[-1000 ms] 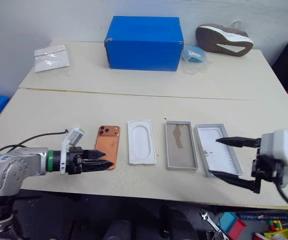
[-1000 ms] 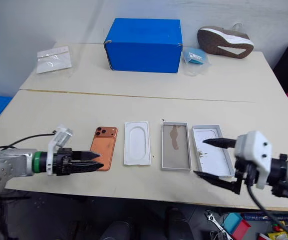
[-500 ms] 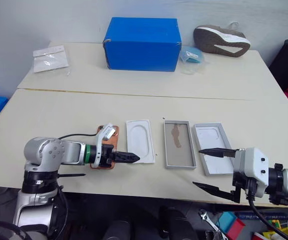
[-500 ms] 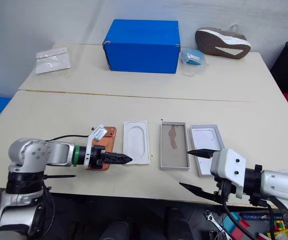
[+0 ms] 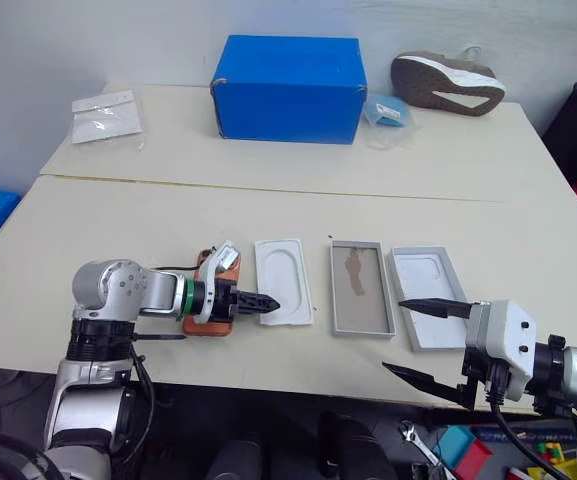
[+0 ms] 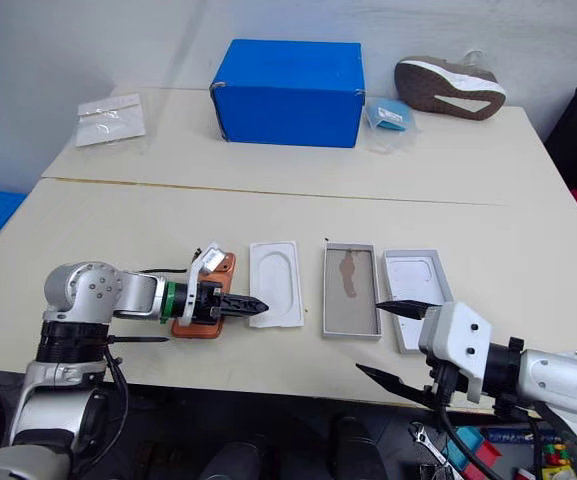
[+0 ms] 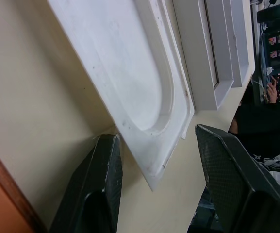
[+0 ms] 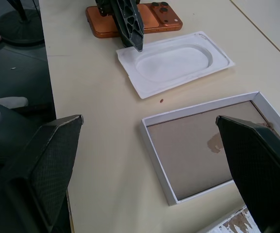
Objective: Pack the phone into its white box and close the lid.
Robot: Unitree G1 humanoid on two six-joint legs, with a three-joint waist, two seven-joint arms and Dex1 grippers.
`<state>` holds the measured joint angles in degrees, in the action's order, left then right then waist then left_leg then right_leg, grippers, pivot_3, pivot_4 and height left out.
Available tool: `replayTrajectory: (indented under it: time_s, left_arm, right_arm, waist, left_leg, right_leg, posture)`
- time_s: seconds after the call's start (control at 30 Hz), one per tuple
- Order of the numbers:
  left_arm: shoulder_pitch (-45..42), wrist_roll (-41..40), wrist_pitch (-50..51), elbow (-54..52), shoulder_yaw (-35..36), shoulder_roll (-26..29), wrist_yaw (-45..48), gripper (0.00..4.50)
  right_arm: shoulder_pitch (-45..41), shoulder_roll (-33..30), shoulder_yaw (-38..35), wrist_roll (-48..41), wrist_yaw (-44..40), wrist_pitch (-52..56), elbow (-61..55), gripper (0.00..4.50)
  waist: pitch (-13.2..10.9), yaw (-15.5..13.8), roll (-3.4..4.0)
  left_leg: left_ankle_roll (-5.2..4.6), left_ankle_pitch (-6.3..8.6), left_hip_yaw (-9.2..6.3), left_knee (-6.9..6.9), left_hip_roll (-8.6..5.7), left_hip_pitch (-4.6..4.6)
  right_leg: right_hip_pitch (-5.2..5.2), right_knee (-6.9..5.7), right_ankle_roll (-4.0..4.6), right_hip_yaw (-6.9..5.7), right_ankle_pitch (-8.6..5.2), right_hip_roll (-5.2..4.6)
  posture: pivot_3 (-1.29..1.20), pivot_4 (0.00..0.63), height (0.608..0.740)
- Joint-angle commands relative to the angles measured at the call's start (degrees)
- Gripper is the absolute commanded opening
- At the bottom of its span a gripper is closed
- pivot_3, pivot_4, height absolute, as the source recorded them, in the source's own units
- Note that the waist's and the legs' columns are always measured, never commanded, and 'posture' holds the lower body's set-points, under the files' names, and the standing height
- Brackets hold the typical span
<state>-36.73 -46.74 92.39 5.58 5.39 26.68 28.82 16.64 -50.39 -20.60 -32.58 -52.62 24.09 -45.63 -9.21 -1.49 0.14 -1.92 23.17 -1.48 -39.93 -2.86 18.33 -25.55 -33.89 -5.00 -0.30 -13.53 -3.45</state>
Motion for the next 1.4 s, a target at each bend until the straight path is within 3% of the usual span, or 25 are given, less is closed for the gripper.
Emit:
replayTrajectory:
  time_s: [0.03,0.13,0.33,0.67,0.9,1.07,1.17,1.4]
  left_arm:
    - [-0.08,2.07,-1.89,1.84,-1.62,-0.46,0.70,2.38]
    - [0.34,2.59,-2.86,2.33,-1.99,-0.94,1.21,1.83]
    - [0.16,3.08,-2.91,2.82,-0.55,-2.39,1.33,0.02]
    - [-1.98,0.23,0.11,3.98,5.21,-1.17,2.00,0.01]
    - [-2.95,-7.00,0.11,3.00,2.39,10.44,10.34,0.01]
    - [-2.75,-10.84,0.11,2.12,0.24,16.00,15.37,0.01]
    - [-1.94,-11.30,0.11,0.75,-0.55,16.76,16.14,0.00]
    - [-1.28,-12.09,0.11,0.41,-0.14,17.33,15.78,0.00]
  right_arm:
    - [0.01,0.36,-0.57,0.36,0.62,-0.84,-1.50,4.50]
    - [-0.15,0.25,-0.77,0.59,0.74,-0.84,-1.01,4.50]
    - [0.33,0.42,-0.74,1.31,0.73,-1.20,-0.74,4.50]
    - [0.37,-0.20,-0.46,2.20,0.28,-1.59,-0.09,4.50]
    - [-4.12,-1.63,6.33,6.54,-1.31,-2.65,4.24,4.50]
    - [-12.13,-1.88,16.98,12.95,-3.07,-4.27,12.36,4.50]
    - [-17.23,-0.92,22.56,16.98,-4.09,-6.97,18.08,3.90]
    - [-24.87,2.13,31.49,23.61,-6.66,-13.81,28.92,1.42]
  waist:
    - [0.00,0.00,0.00]
    - [0.01,-0.12,0.00]
    - [0.04,-0.13,0.03]
    - [0.03,0.05,0.01]
    - [-0.03,0.33,-0.07]
    - [-0.07,0.35,-0.06]
    - [-0.09,0.18,-0.03]
    - [-0.10,0.35,-0.02]
  left_leg:
    - [0.00,0.00,0.00,-0.01,0.00,-0.01]
    - [0.01,-0.01,-0.03,-0.04,0.00,-0.02]
    - [0.01,-0.01,-0.10,-0.06,-0.01,-0.01]
    - [0.06,-0.03,-0.14,-0.06,0.00,-0.02]
    - [0.18,-0.08,-0.17,-0.04,0.02,-0.01]
    - [0.17,-0.08,-0.23,-0.04,0.01,0.02]
    - [0.17,-0.09,-0.32,-0.04,0.00,0.10]
    - [0.19,-0.11,-0.44,-0.04,0.01,0.19]
  right_leg:
    - [0.00,0.00,0.00,0.00,0.00,0.00]
    - [0.05,0.01,0.00,-0.03,0.00,-0.02]
    - [0.08,0.01,0.00,-0.08,0.00,-0.04]
    - [0.08,-0.01,0.00,-0.12,0.00,-0.03]
    - [0.03,-0.05,0.03,-0.13,-0.02,-0.02]
    - [0.03,0.00,0.06,-0.19,-0.04,-0.03]
    - [-0.01,-0.01,0.10,-0.27,-0.05,-0.05]
    - [-0.05,-0.06,0.12,-0.40,-0.07,-0.05]
  posture:
    - [0.00,0.150,0.740]
    - [0.00,0.150,0.740]
    - [0.00,0.150,0.740]
    - [0.00,0.150,0.740]
    - [0.00,0.150,0.740]
    - [0.00,0.150,0.740]
    - [0.00,0.150,0.740]
    - [0.00,0.150,0.740]
